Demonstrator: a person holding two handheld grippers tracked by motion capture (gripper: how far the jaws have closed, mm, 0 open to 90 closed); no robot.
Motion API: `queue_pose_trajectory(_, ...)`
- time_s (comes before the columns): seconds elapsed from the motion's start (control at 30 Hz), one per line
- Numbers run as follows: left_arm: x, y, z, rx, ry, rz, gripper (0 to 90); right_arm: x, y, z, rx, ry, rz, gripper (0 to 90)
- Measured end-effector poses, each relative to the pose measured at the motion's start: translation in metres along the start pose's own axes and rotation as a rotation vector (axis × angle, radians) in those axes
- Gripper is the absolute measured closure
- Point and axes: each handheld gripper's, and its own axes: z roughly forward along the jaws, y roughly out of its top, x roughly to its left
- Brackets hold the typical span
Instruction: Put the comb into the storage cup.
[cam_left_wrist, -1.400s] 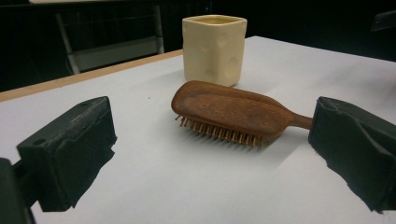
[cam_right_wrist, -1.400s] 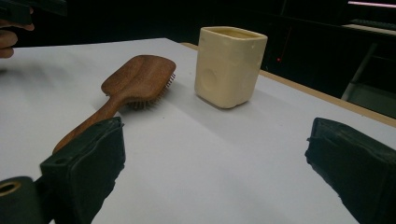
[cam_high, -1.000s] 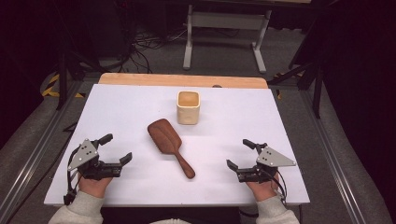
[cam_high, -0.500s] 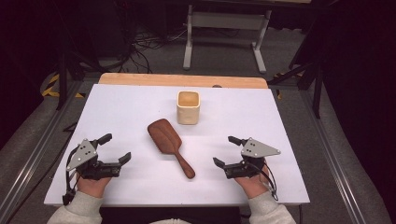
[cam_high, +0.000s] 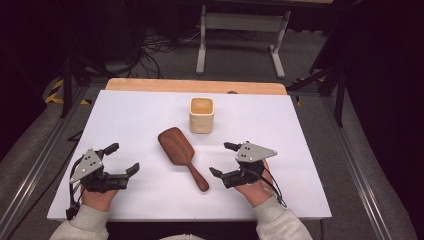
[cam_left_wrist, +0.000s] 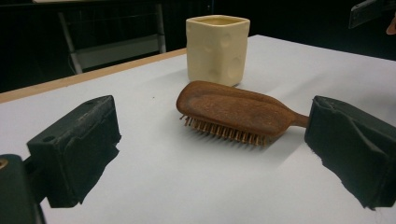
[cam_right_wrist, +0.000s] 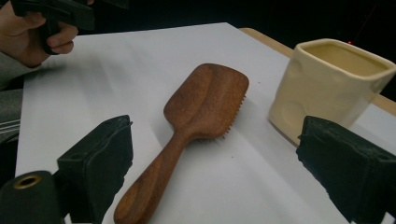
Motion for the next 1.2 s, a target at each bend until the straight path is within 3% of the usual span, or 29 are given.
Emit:
queue_pose_trajectory(0.33, 0.000, 0.000, 0.000, -0.002, 0.002, 0.002, 4.2, 0.011, 0.018, 0.024, 0.004, 0.089, -0.032, 14.9)
queue_pose_trajectory(0.53, 0.001, 0.000, 0.000, -0.003, 0.003, 0.003, 4.2, 0.014, 0.023, 0.032, 0.008, 0.117, -0.044, 15.0)
queue_pose_trajectory(0.7, 0.001, 0.000, -0.001, -0.005, 0.004, 0.005, 4.2, 0.017, 0.026, 0.039, 0.039, 0.160, -0.059, 20.1)
queue_pose_trajectory(0.77, 0.002, 0.000, -0.001, -0.005, 0.005, 0.004, 4.2, 0.018, 0.028, 0.042, 0.060, 0.186, -0.067, 26.9)
queue_pose_trajectory(0.83, 0.002, 0.000, -0.001, -0.003, 0.005, 0.003, 4.2, 0.020, 0.030, 0.045, 0.090, 0.219, -0.082, 40.5)
queue_pose_trajectory(0.87, 0.002, 0.000, -0.001, -0.003, 0.005, 0.003, 4.2, 0.020, 0.030, 0.045, 0.090, 0.219, -0.082, 40.5)
queue_pose_trajectory(0.93, 0.002, 0.000, -0.001, -0.005, 0.003, 0.004, 4.2, 0.021, 0.032, 0.047, 0.121, 0.239, -0.090, 53.3)
queue_pose_trajectory(0.97, 0.002, 0.000, -0.001, -0.006, 0.003, 0.002, 4.3, 0.023, 0.033, 0.050, 0.162, 0.261, -0.101, 66.3)
queue_pose_trajectory(1.0, 0.002, 0.000, -0.001, -0.005, 0.003, 0.002, 4.4, 0.023, 0.033, 0.052, 0.182, 0.276, -0.108, 71.8)
queue_pose_trajectory(1.1, 0.003, 0.000, -0.002, -0.003, 0.003, 0.002, 4.5, 0.026, 0.033, 0.056, 0.242, 0.302, -0.138, 83.5)
queue_pose_trajectory(1.2, 0.003, 0.000, -0.002, -0.004, 0.002, 0.003, 4.5, 0.028, 0.032, 0.060, 0.277, 0.319, -0.154, 87.8)
